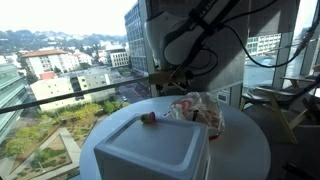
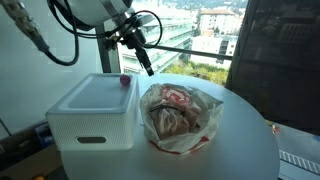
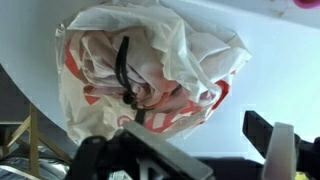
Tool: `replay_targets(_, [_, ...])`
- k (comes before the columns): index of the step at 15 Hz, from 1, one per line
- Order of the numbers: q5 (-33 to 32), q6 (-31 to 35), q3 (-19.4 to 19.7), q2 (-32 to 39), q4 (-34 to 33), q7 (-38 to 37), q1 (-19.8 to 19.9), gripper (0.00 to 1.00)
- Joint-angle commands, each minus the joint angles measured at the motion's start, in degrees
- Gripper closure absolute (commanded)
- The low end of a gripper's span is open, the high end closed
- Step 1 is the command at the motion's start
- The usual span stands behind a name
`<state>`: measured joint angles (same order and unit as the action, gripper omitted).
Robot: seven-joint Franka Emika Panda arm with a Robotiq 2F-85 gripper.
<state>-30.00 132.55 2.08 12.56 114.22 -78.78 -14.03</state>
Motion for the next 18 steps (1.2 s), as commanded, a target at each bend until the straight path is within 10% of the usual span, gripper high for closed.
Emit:
replay_targets(1, [6.42,6.36,-3.86,-1.50,0.30,9.63,2.40,0.00])
replay_targets(9, [36.85,6.26,-8.40,3.01,-4.56,30.41,4.99,0.00])
replay_targets(18, [37.17,-0.90,-7.26,10.23,-11.19,33.03,3.43,0.00])
